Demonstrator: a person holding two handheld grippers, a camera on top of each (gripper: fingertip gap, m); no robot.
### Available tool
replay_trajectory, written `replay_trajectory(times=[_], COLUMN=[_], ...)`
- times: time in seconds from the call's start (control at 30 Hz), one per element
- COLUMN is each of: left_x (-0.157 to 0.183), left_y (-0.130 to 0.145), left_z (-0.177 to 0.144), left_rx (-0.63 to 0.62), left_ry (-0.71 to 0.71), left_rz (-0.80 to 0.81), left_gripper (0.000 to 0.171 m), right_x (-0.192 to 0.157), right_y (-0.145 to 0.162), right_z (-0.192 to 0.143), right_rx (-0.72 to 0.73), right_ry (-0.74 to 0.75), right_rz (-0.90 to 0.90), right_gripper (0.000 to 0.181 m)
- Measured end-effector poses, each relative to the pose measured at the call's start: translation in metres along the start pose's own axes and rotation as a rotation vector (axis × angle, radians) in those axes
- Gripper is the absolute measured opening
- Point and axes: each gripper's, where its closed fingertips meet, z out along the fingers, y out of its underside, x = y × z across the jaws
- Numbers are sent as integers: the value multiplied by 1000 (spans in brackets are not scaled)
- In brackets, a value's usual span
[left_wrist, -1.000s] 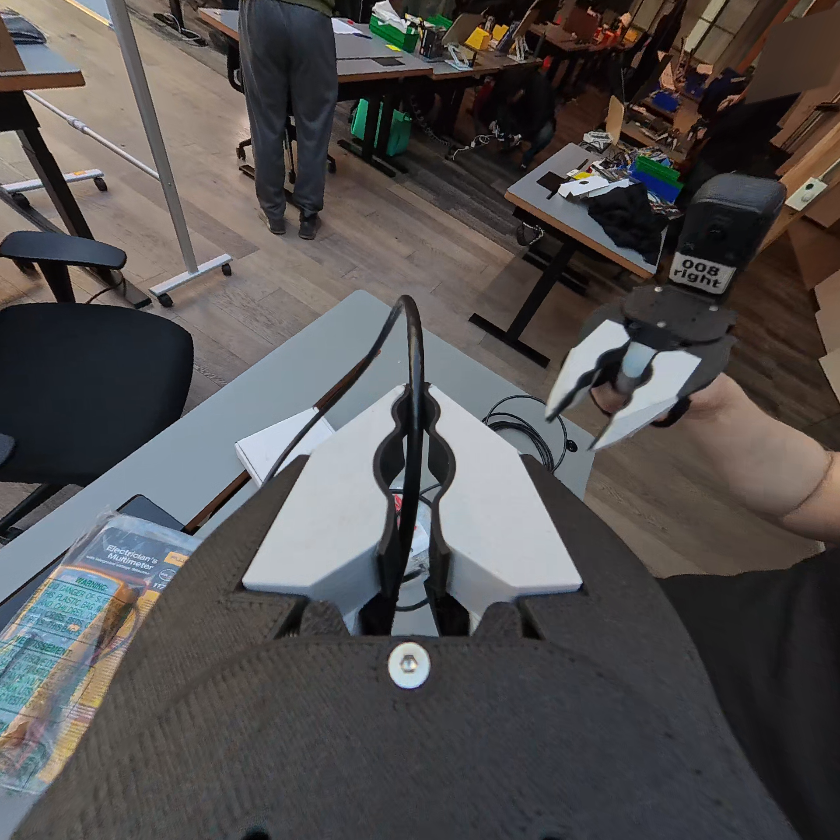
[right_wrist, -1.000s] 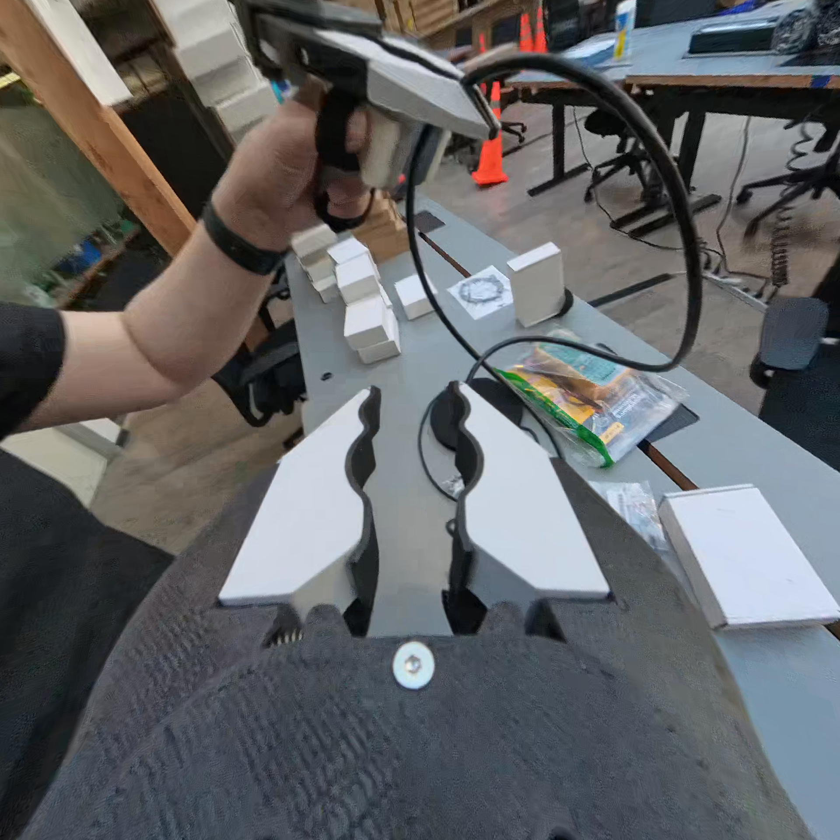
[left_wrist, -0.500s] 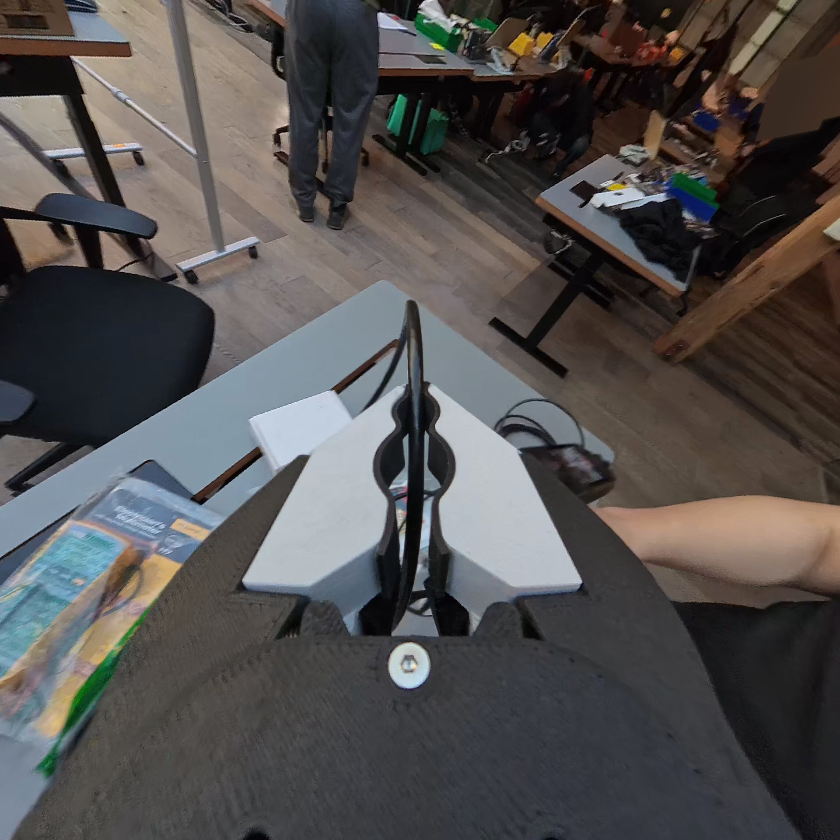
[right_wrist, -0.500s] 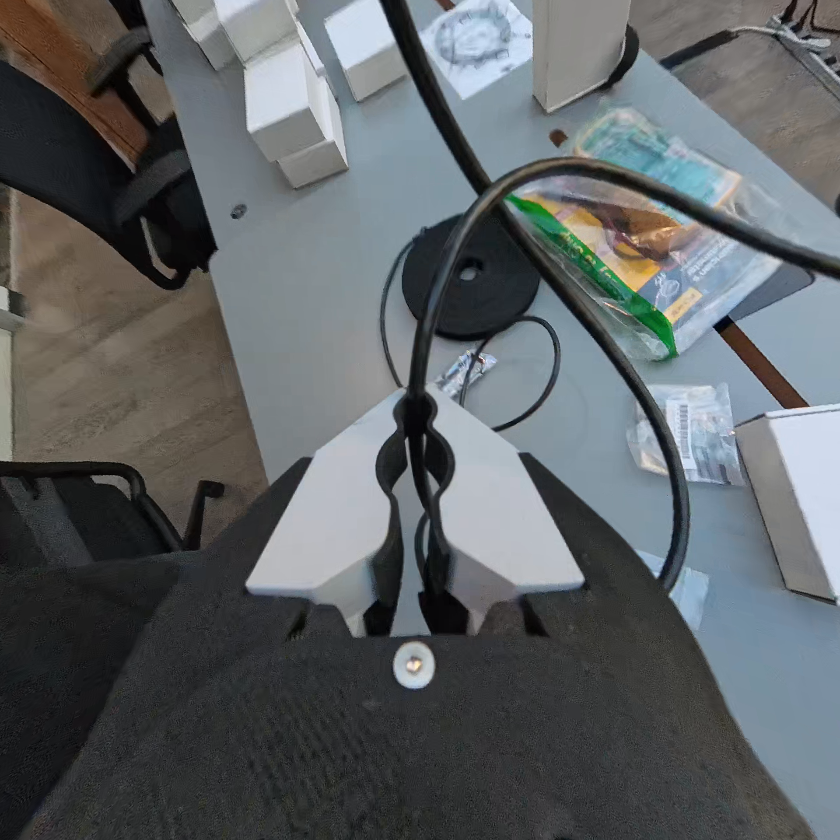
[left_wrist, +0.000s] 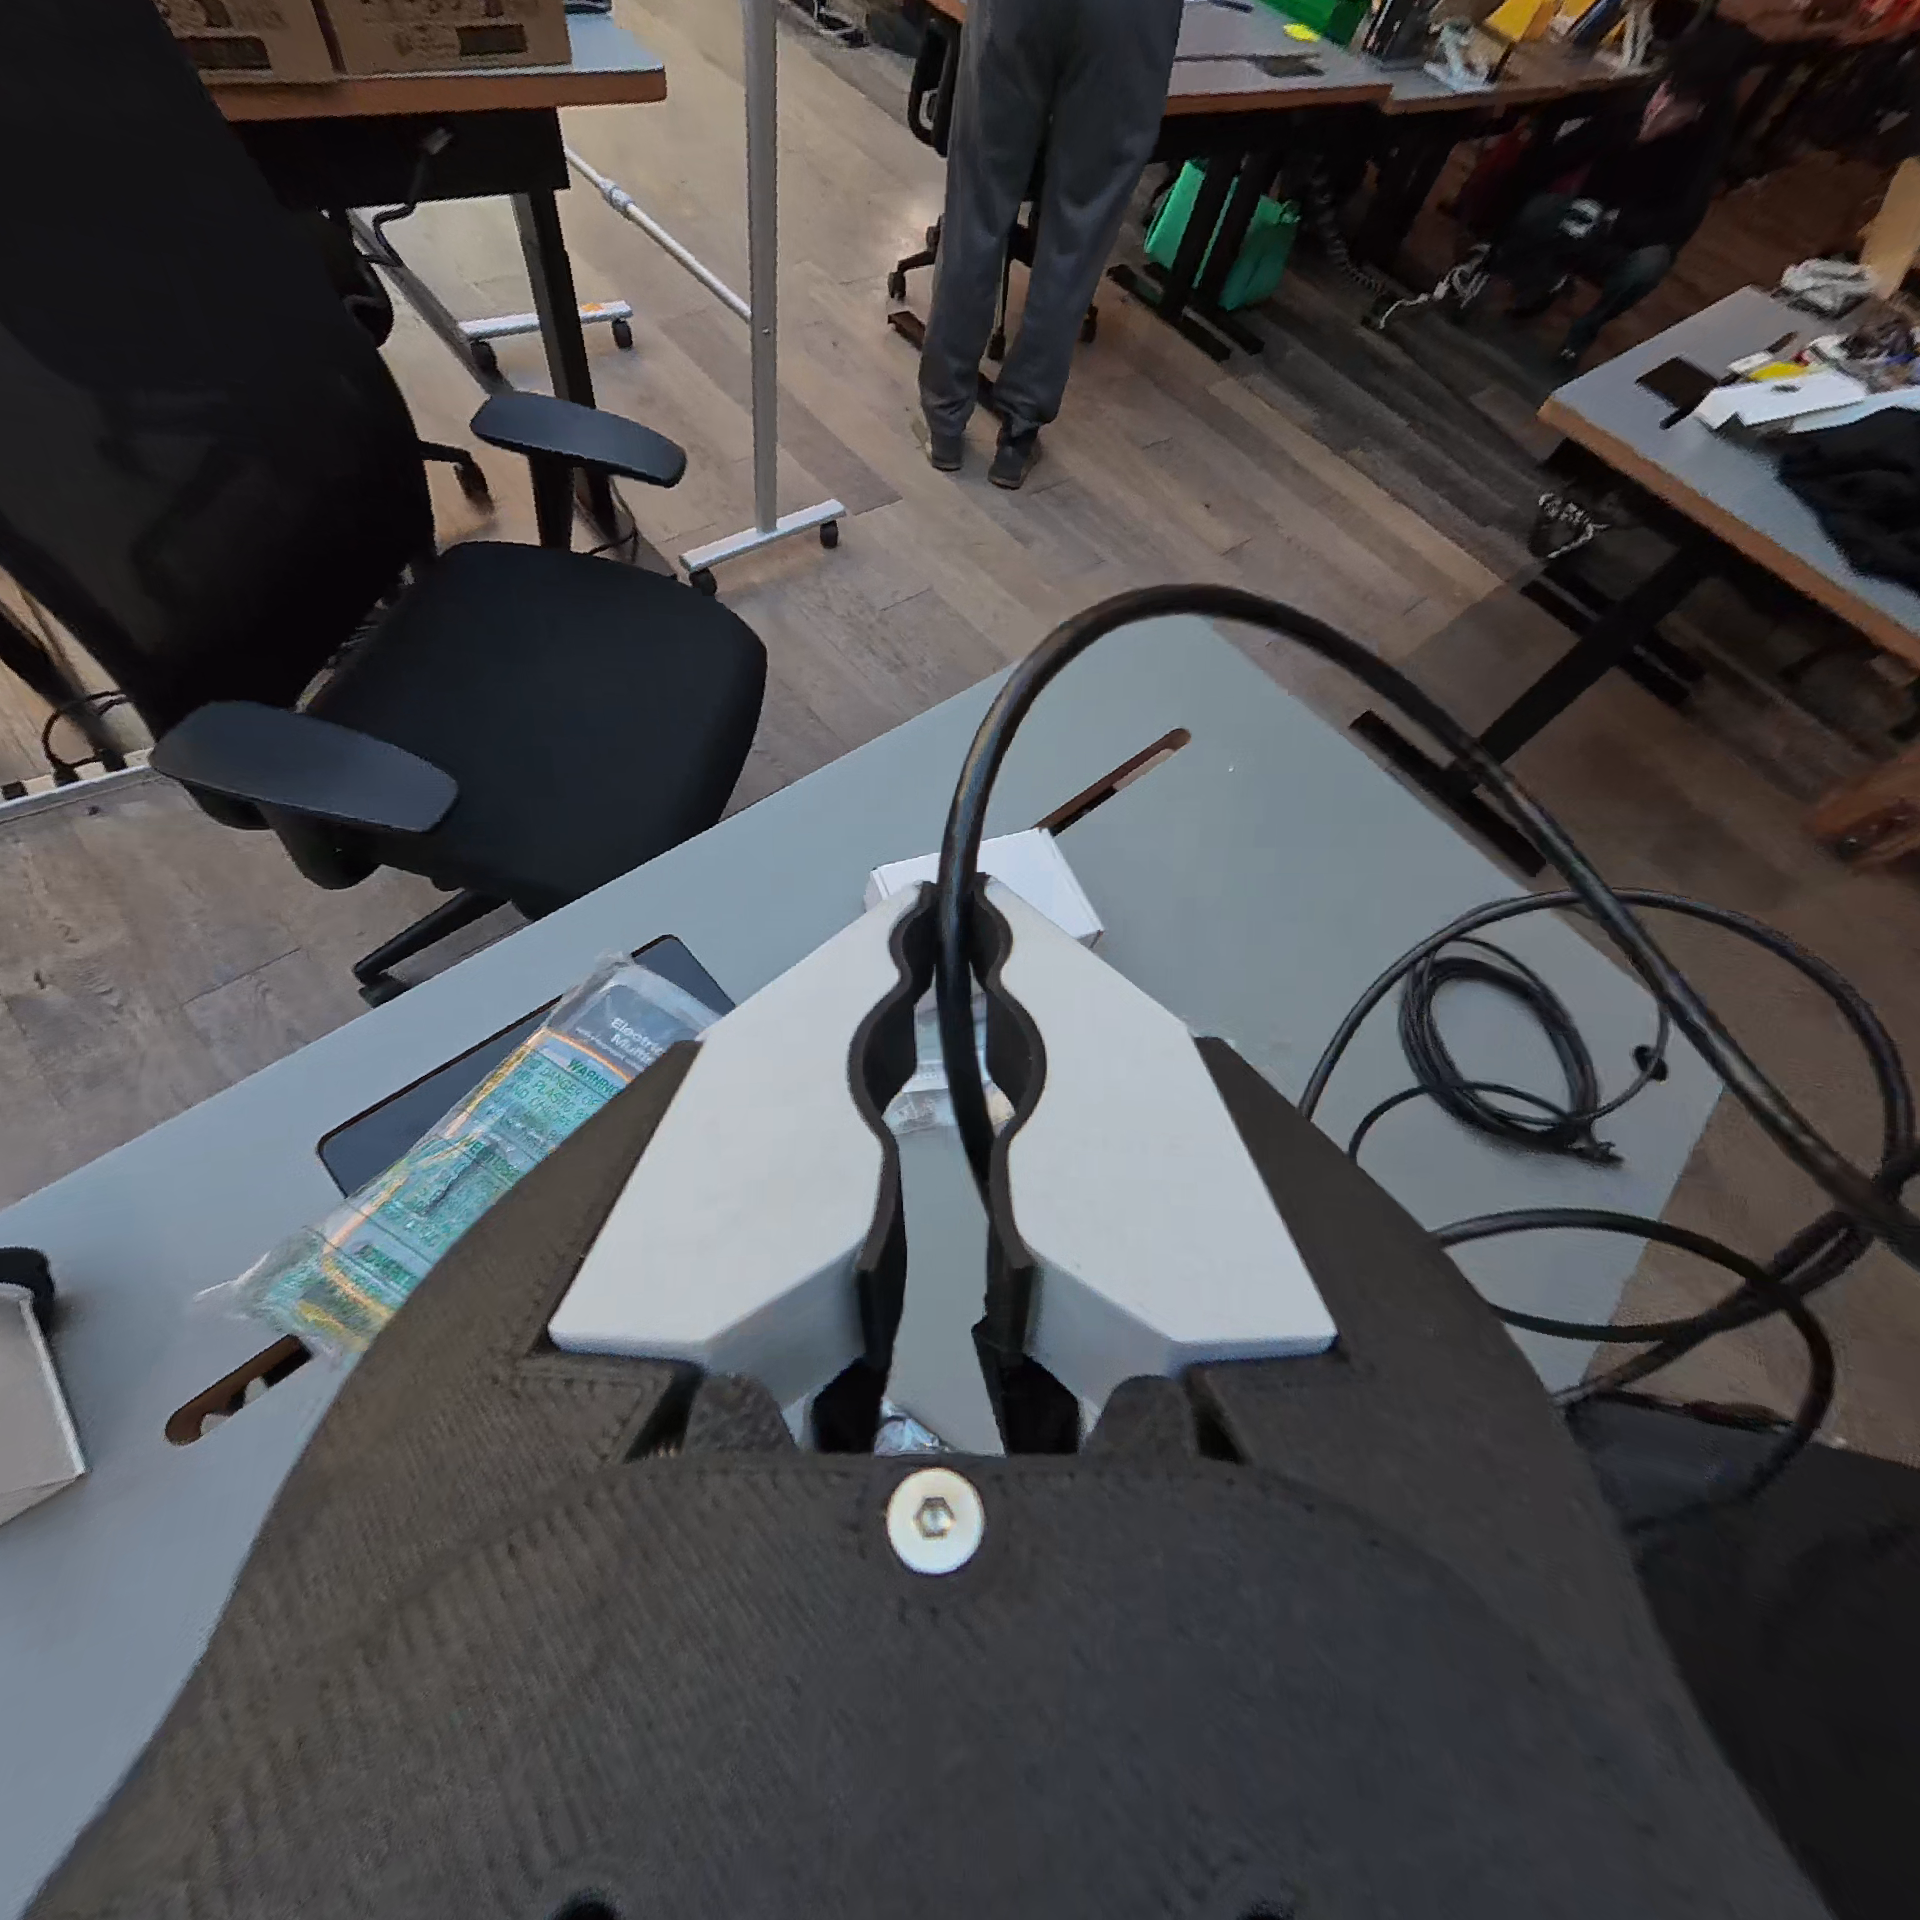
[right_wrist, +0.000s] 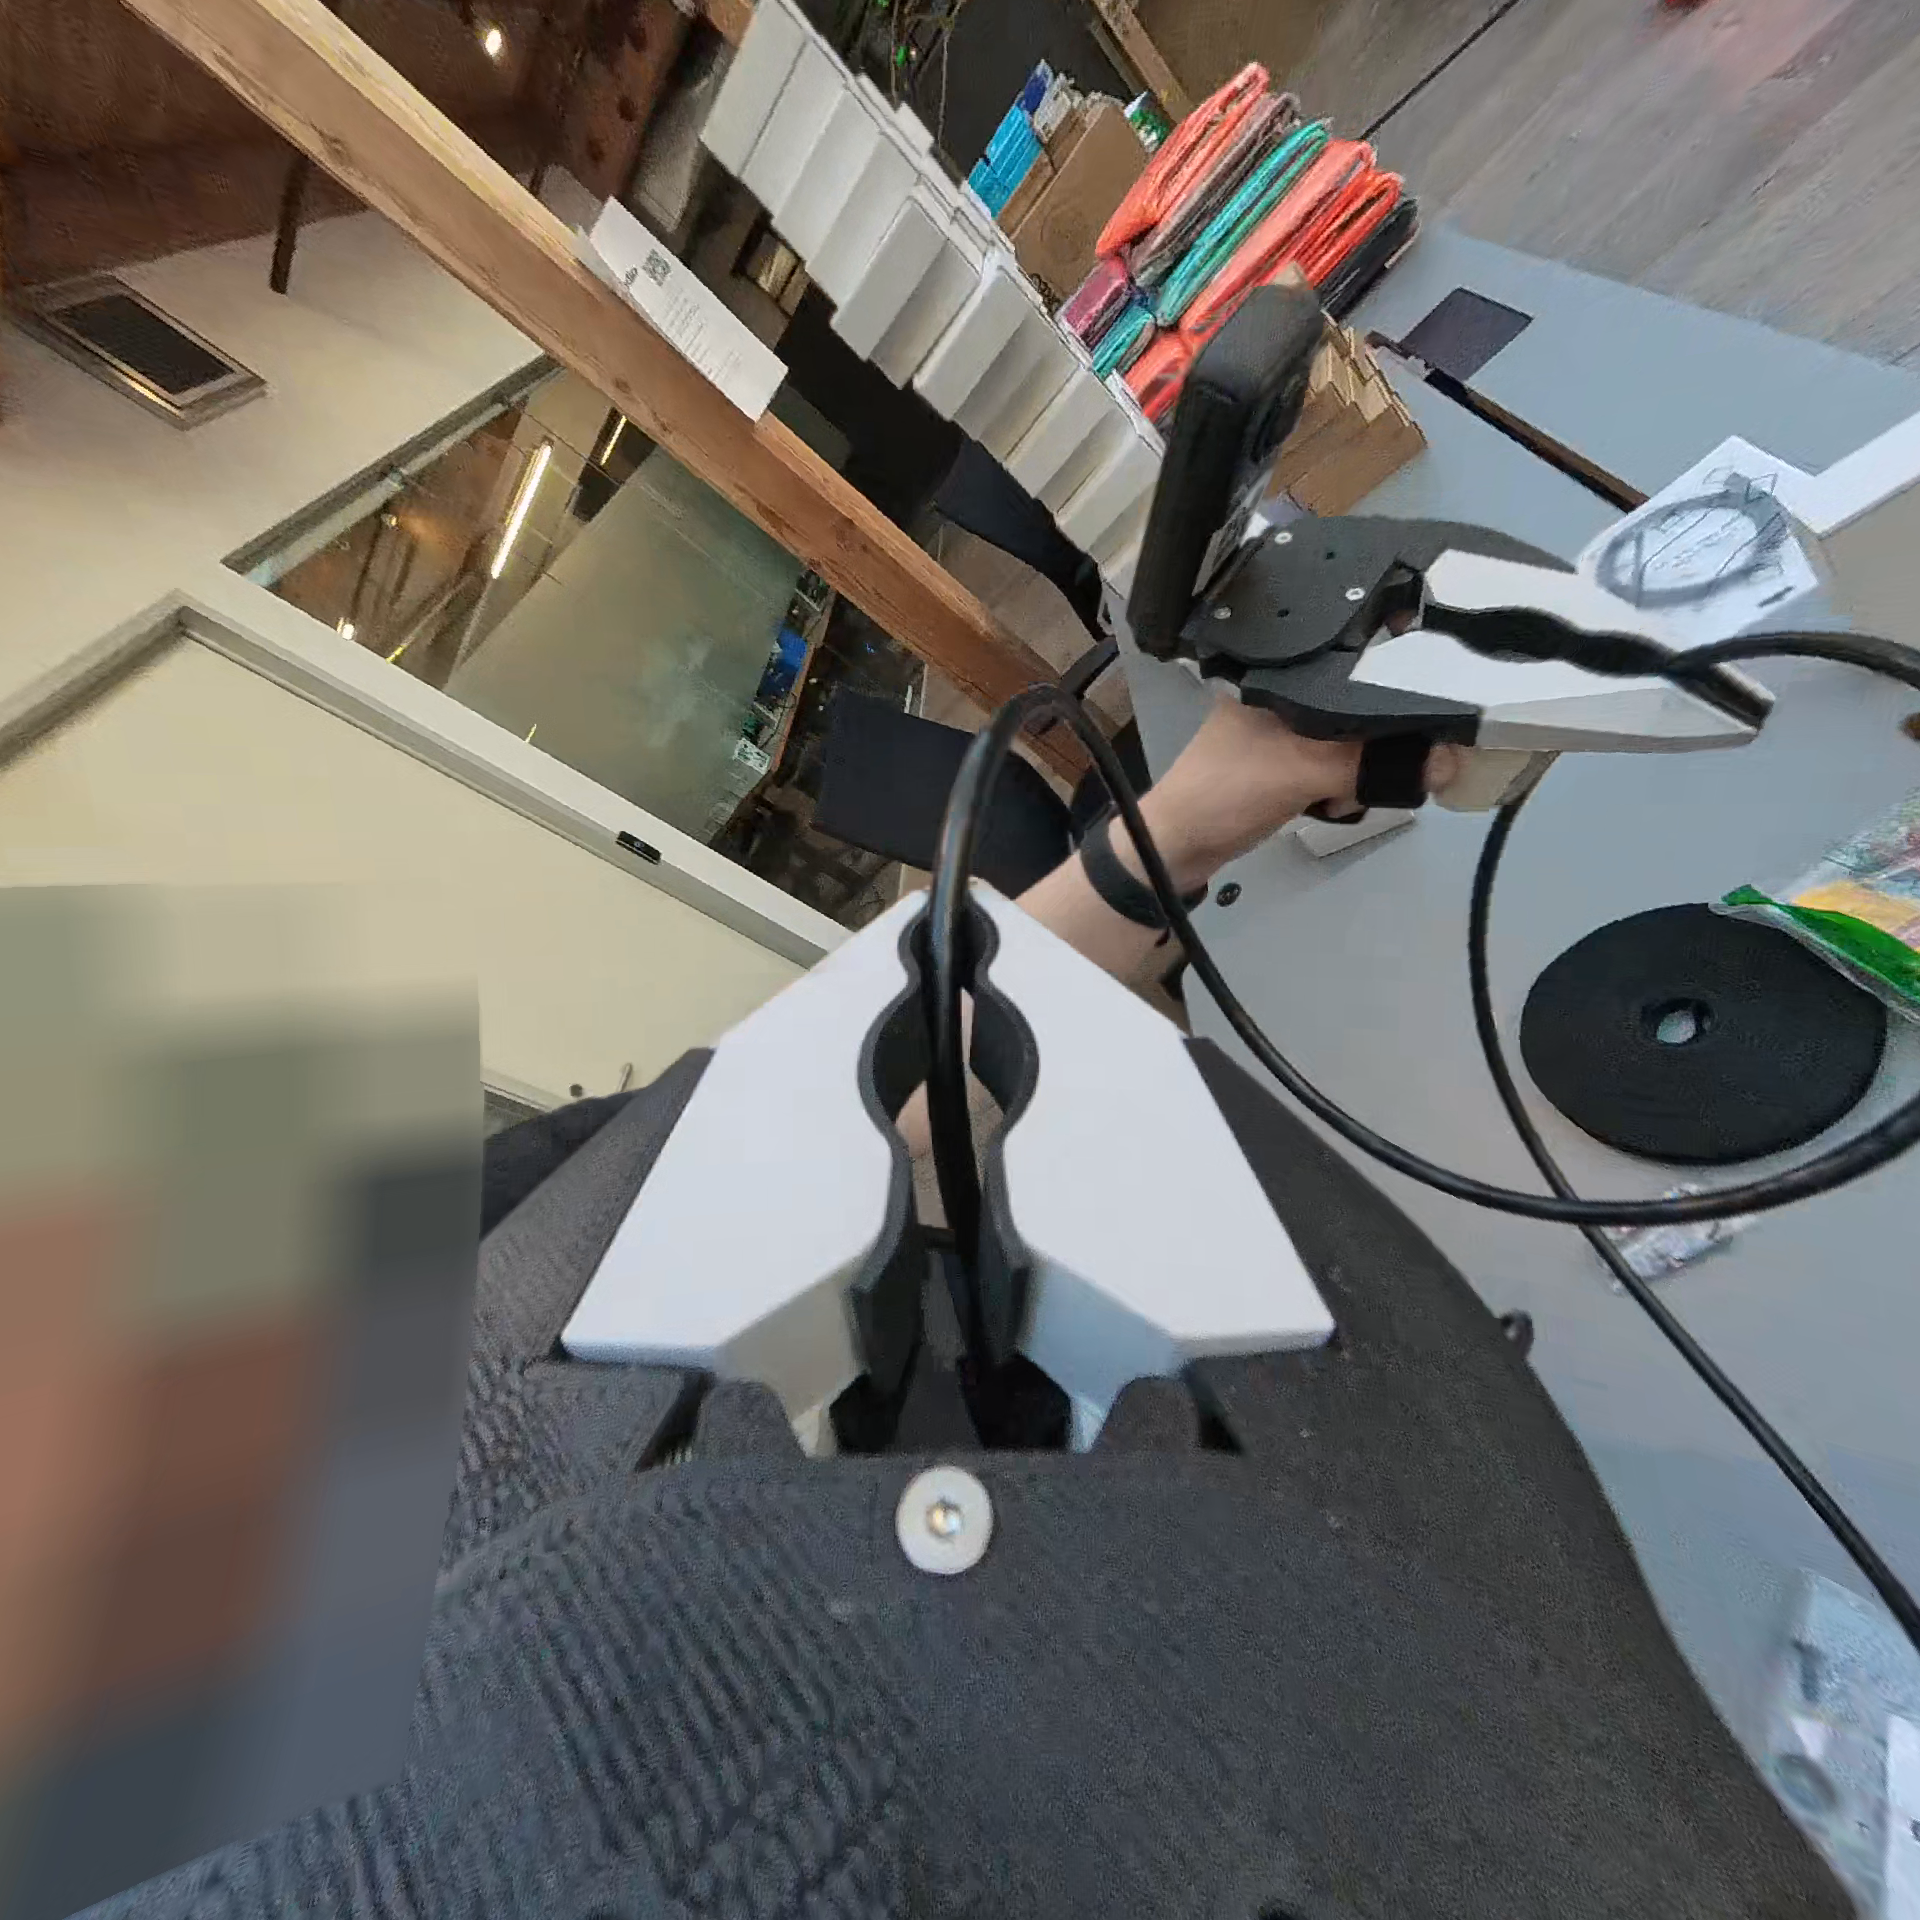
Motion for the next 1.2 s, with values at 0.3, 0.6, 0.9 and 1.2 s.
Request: replay_trajectory(times=[0.3,0.6,0.9,1.2], left_x=[-13,116,221,183], left_y=[91,156,194,136], left_z=[-69,-86,48,-35], left_rx=[177,228,-25,407], left_ry=[-166,178,548,889], left_rz=[-159,-266,-312,-796], left_gripper=[65,34,3,2], right_x=[8,6,10,61], right_y=[-25,-64,-77,-36], right_z=[25,19,19,-35], right_rx=[78,161,180,61], right_ry=[-54,9,56,183], right_rz=[67,13,-18,-123], right_gripper=[0,0,0,0])
